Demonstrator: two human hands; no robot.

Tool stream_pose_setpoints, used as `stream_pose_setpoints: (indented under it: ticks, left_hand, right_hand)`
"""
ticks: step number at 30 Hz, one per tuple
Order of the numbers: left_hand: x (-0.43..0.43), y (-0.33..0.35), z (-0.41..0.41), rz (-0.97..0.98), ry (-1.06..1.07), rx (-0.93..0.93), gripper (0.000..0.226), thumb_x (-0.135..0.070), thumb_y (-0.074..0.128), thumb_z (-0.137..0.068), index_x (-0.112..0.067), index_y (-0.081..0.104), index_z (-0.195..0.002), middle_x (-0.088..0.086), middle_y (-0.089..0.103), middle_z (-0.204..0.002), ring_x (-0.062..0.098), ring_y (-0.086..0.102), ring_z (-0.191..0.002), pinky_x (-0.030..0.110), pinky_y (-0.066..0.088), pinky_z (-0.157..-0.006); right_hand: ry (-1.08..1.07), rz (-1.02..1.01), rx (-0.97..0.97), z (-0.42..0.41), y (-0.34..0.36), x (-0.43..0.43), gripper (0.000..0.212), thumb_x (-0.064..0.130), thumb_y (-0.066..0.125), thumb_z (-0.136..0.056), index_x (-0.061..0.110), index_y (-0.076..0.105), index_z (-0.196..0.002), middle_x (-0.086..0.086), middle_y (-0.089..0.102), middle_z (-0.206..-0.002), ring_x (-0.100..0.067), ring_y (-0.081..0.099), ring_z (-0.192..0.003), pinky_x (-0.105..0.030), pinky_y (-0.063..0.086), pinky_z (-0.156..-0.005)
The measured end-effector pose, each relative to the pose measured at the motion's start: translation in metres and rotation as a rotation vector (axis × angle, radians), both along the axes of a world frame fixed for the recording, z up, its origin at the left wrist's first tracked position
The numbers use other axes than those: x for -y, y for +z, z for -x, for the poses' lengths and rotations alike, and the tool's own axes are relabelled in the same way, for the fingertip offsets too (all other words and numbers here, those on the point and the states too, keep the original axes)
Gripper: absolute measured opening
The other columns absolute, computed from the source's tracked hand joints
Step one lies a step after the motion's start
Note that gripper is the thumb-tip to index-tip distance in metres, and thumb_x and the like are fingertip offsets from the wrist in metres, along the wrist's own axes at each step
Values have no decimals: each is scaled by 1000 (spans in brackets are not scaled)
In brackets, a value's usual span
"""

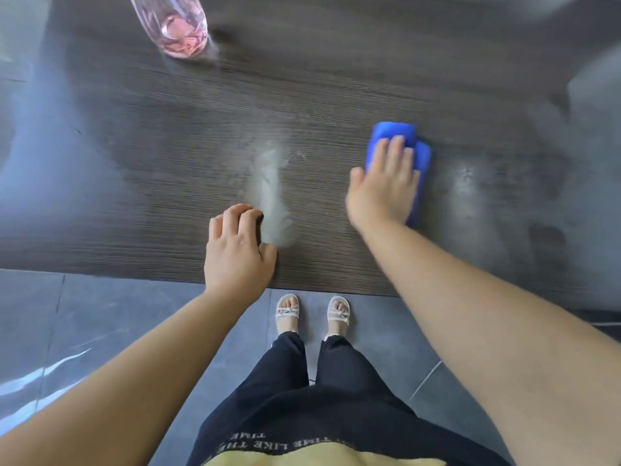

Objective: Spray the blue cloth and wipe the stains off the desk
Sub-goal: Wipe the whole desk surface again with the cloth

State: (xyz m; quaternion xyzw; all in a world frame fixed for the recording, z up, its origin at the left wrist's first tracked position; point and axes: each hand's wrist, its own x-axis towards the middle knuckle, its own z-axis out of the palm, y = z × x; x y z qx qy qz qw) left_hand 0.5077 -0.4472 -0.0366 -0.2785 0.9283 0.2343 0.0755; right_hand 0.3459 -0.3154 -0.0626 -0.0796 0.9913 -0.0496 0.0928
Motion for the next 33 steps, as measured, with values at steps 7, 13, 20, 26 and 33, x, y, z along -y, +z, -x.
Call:
stream_pose_setpoints:
  ticks: [7, 13, 20, 26, 33]
  left_hand:
    - [11, 4, 0, -60, 32, -39, 59, -26, 33, -74, -9, 47, -128, 8, 49, -131, 30, 40, -119, 28, 25, -99]
    - [18, 5, 0, -116, 56, -54, 56, -27, 32, -80, -14, 44, -132, 2, 49, -132, 24, 39, -120, 23, 24, -99]
    - [10, 1, -4, -266, 210, -203, 57, -21, 34, -74, -7, 47, -127, 7, 51, -126, 21, 39, -119, 14, 21, -95]
    - [-7, 0, 7, -167, 137, -163, 56, -26, 33, -77, -10, 47, -128, 6, 47, -133, 26, 29, -127, 29, 19, -108]
    - [-42, 6, 22, -151, 154, -136, 59, -34, 28, -76, -9, 51, -124, 10, 47, -132, 28, 33, -125, 35, 22, -108]
  right_hand:
    - [1017, 2, -11, -27, 0, -24, 53, 34, 34, -91, 18, 43, -140, -5, 39, -148, -26, 40, -134, -46, 32, -108]
    - [252, -62, 23, 43, 0, 43, 60, 41, 25, -101, 19, 1, -151, -1, -6, -159, -22, -3, -146, -43, 2, -118]
    - [1020, 20, -23, -42, -3, 8, 54, 38, 38, -89, 19, 43, -140, -3, 40, -148, -25, 39, -135, -45, 28, -110]
    - [322, 40, -61, -8, -6, -11, 55, 34, 39, -96, 16, 29, -147, -5, 22, -156, -28, 21, -143, -49, 18, -115]
    - [870, 61, -59, -92, -6, -54, 49, 32, 36, -92, 21, 44, -139, 0, 39, -148, -22, 37, -135, -42, 27, -111]
